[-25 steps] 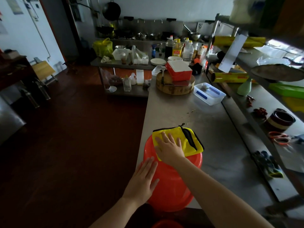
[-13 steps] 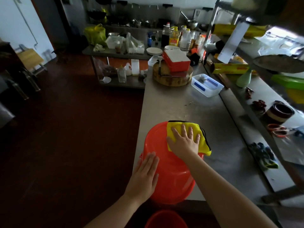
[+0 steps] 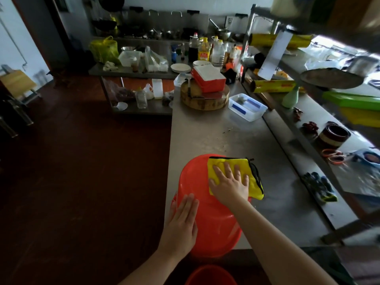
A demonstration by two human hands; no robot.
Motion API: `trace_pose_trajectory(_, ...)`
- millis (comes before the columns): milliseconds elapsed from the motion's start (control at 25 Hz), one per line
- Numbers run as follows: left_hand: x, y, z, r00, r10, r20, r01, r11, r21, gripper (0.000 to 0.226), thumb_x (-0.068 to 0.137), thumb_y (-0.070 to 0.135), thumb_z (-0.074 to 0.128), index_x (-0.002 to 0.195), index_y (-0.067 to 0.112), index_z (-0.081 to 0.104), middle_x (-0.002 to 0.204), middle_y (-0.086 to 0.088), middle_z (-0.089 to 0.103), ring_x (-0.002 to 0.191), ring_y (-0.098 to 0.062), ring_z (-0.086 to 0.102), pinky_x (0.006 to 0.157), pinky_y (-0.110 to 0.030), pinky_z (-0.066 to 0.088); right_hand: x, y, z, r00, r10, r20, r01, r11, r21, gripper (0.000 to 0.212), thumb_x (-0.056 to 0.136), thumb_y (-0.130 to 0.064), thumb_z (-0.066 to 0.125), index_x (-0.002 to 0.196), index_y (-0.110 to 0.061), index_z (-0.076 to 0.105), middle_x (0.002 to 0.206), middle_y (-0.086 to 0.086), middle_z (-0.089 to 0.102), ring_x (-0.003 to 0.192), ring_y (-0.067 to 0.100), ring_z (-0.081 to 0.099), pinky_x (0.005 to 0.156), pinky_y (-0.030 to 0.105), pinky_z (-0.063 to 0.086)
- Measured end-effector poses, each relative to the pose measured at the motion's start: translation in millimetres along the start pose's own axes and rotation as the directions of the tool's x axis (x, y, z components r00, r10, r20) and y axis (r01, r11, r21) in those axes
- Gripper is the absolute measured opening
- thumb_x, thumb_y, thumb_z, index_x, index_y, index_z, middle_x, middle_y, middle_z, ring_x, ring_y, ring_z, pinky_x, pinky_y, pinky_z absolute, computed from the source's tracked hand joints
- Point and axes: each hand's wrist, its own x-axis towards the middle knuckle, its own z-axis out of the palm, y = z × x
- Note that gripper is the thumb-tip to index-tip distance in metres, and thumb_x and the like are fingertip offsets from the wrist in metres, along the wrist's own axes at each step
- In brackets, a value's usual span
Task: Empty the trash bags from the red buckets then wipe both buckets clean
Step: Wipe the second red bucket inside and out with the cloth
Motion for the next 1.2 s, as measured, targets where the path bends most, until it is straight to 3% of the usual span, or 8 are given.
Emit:
trace_pose_trajectory(200,1,-3,-2,1.000,0.001,0.028,0.000,0.999,-0.034,0.071,0.096,0.030,0.043,0.160,0.017,0.016,0.166,-0.004,0.017,0.154,-0.018,0.010,0.120,-0.048,0.028,-9,-17,-2,0.997,0.045,0.067,-0.051,0.995,0.083,0.071,0.090,-0.074,0.022,0.156,-0.051,0.009,0.169,-0.009,-0.010,0.154,0.029,-0.018,0.121,0.058,-0.008)
trace_pose_trajectory(360,0,-9,-3,0.997,-0.003,0.082,0.004,1.000,-0.011,0.071,0.096,0.032,0.039,0.160,0.020,0.011,0.166,-0.004,0.018,0.154,-0.016,0.003,0.122,-0.046,0.023,-17,-66,9,0.991,-0.064,0.120,0.047,0.990,0.136,0.070,0.088,-0.071,0.020,0.155,-0.053,0.005,0.167,-0.009,-0.016,0.151,0.031,-0.025,0.118,0.060,-0.012)
trace_pose_trajectory(520,0,-9,-2,0.995,0.010,0.098,-0.013,1.000,0.025,0.073,0.098,0.036,0.036,0.160,0.023,0.001,0.167,0.000,0.004,0.154,-0.015,-0.004,0.124,-0.046,0.015,-21,-63,12,0.989,-0.105,0.106,0.099,0.993,0.064,0.063,0.093,-0.067,0.019,0.153,-0.056,0.002,0.168,-0.011,-0.014,0.153,0.029,-0.020,0.121,0.058,-0.007)
trace_pose_trajectory(720,0,-3,-11,0.992,0.007,0.123,-0.011,0.999,0.033,0.085,0.096,0.031,0.050,0.160,0.023,-0.006,0.167,0.001,-0.006,0.153,-0.013,-0.008,0.125,-0.045,0.011,-24,1,-4,0.996,0.043,0.083,-0.044,0.999,0.010,0.067,0.092,-0.071,0.021,0.155,-0.054,0.004,0.168,-0.012,-0.010,0.155,0.026,-0.013,0.122,0.055,-0.004)
trace_pose_trajectory(880,0,-4,-19,0.988,-0.006,0.157,0.010,1.000,-0.023,0.084,0.100,0.031,0.042,0.152,0.039,-0.024,0.156,0.021,-0.034,0.145,0.001,-0.027,0.126,-0.036,0.003,-35,-6,-7,0.992,-0.001,0.126,-0.004,0.999,0.041,0.072,0.091,-0.072,0.021,0.157,-0.050,0.004,0.168,-0.008,-0.013,0.154,0.030,-0.017,0.121,0.056,-0.007)
trace_pose_trajectory(960,3,-5,-29,0.989,-0.018,0.145,0.031,0.995,-0.090,0.085,0.101,0.030,0.043,0.150,0.047,-0.024,0.154,0.029,-0.034,0.149,0.001,-0.014,0.123,-0.032,0.018,-41,-24,-4,0.987,-0.076,0.142,0.062,0.993,0.101,0.074,0.088,-0.072,0.018,0.157,-0.049,0.006,0.168,-0.007,-0.013,0.153,0.031,-0.021,0.121,0.057,-0.006)
trace_pose_trajectory(1080,3,-17,-42,0.987,-0.013,0.161,0.037,0.988,-0.150,0.081,0.101,0.028,0.045,0.155,0.046,-0.012,0.163,0.022,-0.009,0.140,-0.010,0.038,0.106,-0.022,0.041,-48,-29,-1,0.974,-0.168,0.152,0.153,0.983,0.103,0.076,0.085,-0.075,0.014,0.156,-0.050,0.005,0.167,-0.010,-0.015,0.152,0.030,-0.022,0.121,0.056,-0.006)
trace_pose_trajectory(1200,9,-30,-46,0.988,-0.036,0.147,0.056,0.989,-0.135,0.075,0.101,0.023,0.044,0.159,0.033,-0.002,0.162,0.020,-0.012,0.148,-0.013,0.025,0.117,-0.024,0.031,-52,-13,2,0.974,-0.199,0.106,0.196,0.980,0.044,0.075,0.086,-0.080,0.017,0.155,-0.053,0.001,0.168,-0.011,-0.013,0.154,0.027,-0.015,0.122,0.053,0.001)
